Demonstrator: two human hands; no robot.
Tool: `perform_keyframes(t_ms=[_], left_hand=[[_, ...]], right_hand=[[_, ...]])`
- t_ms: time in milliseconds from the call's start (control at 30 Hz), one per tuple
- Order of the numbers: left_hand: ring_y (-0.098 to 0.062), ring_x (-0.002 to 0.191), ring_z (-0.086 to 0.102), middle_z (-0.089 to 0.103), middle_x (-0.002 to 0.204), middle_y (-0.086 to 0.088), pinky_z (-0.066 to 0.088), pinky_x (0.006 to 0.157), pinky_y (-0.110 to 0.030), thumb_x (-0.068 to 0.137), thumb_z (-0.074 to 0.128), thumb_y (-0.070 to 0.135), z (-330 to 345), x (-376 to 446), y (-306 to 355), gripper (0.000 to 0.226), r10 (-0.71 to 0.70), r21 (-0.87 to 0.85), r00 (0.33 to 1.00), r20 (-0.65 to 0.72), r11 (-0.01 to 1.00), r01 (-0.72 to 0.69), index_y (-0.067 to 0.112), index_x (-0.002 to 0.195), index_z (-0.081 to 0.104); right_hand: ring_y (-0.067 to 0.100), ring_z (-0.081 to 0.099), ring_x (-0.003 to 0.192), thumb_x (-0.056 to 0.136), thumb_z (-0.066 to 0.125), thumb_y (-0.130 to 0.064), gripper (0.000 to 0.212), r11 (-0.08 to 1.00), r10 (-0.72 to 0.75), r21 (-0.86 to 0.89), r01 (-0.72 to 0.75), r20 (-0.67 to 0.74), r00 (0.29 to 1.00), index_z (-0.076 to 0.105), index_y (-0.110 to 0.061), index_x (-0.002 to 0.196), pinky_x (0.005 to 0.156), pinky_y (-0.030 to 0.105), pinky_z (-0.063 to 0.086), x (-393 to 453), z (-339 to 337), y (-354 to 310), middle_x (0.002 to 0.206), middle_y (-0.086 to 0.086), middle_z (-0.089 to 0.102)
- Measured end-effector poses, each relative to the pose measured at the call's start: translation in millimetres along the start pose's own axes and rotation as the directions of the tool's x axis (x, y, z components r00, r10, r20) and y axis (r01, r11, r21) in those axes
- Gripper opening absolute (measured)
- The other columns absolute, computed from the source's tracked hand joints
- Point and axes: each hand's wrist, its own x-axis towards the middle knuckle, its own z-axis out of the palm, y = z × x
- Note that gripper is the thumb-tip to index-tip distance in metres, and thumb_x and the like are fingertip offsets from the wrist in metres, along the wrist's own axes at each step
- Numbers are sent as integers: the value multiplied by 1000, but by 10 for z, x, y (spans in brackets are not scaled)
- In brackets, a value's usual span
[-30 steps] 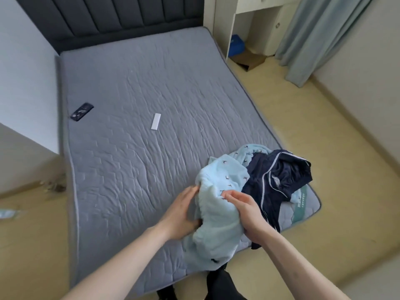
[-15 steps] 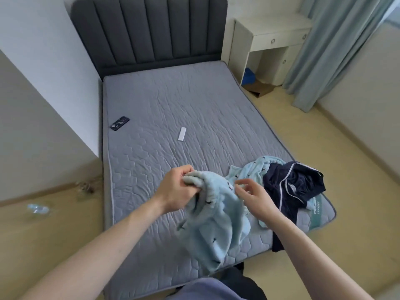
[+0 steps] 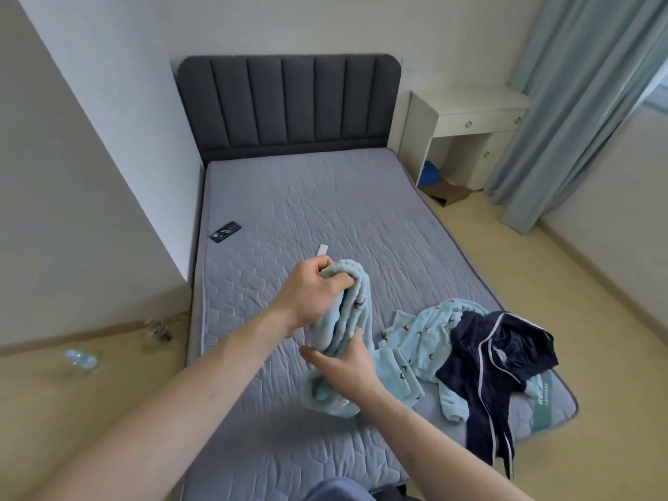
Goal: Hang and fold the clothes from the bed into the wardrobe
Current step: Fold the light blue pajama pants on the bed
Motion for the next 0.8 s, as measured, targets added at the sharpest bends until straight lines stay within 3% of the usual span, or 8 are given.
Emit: perform_keyframes(t_ms=[67, 133, 233, 367, 500, 567, 667, 800], left_hand=[[-8, 58, 48, 50, 60, 8, 41, 57, -21, 78, 73, 28, -70, 3, 27, 26, 3, -45, 1000, -18, 999, -4, 22, 64, 52], [-6, 55, 46, 50, 58, 10, 39, 52, -17, 77, 76, 27, -204, 29, 9, 29, 38, 1, 996, -85, 999, -38, 16, 65, 52], [-3, 51, 42, 48, 55, 12, 33, 50, -18, 80, 80, 22, -517, 43, -144, 32, 136, 249, 969, -207, 965, -82, 7, 72, 53], [-8, 51, 45, 54, 56, 10, 33, 48, -25, 78, 85, 36, -828, -128, -597, 39, 139, 540, 985, -101, 840, -63, 23, 73, 48], [-8, 57, 53, 60, 64, 8, 31, 47, -29, 75, 78, 62, -899, -311, -1080, 45, 3, 767, 1000, -30, 641, 21, 31, 75, 47], [-7, 59, 54, 61, 68, 8, 32, 49, -30, 75, 74, 67, -870, -400, -1269, 42, -105, 801, 994, 2, 596, 61, 32, 77, 51], [-7, 60, 55, 60, 71, 9, 33, 48, -29, 77, 72, 58, -751, -572, -1567, 32, -297, 840, 949, 104, 538, 76, 32, 73, 54], [-8, 55, 51, 57, 68, 10, 30, 46, -28, 77, 65, 44, -617, -689, -1821, 18, -452, 837, 883, 127, 527, 149, 35, 67, 54]], right_hand=[[1, 65, 73, 71, 78, -39, 37, 999, -15, -49, 15, 0, 1000, 52, -32, 96, 55, 21, 51, 98, -25, 39, 91, -8, 68], [6, 61, 64, 75, 68, -24, 14, 978, -7, -209, 14, 33, 999, 56, -25, 81, 54, 23, 48, 170, -158, 147, 73, -9, 66], [12, 57, 61, 78, 59, -13, 14, 919, 11, -395, 13, 59, 998, 54, -21, 68, 50, 22, 40, 246, -522, 368, 66, -5, 62], [25, 61, 69, 77, 56, -15, 5, 781, 4, -621, 65, 110, 994, 55, -12, 73, 56, 33, 40, 348, -1032, 589, 71, 6, 65], [17, 54, 65, 78, 53, -16, 15, 614, 121, -785, 79, 192, 974, 46, -24, 66, 52, 27, 36, 406, -1174, 783, 68, -6, 56], [16, 53, 67, 81, 53, -17, 17, 579, 170, -813, 66, 200, 965, 48, -24, 67, 51, 25, 35, 449, -1135, 906, 72, -6, 57], [18, 54, 75, 84, 51, -16, 18, 529, 233, -847, 52, 204, 951, 45, -22, 68, 54, 23, 37, 513, -1051, 1070, 73, -6, 53], [21, 53, 94, 86, 47, -22, 15, 425, 291, -903, 59, 198, 936, 43, -24, 72, 76, 28, 42, 647, -1076, 1158, 79, -5, 49]])
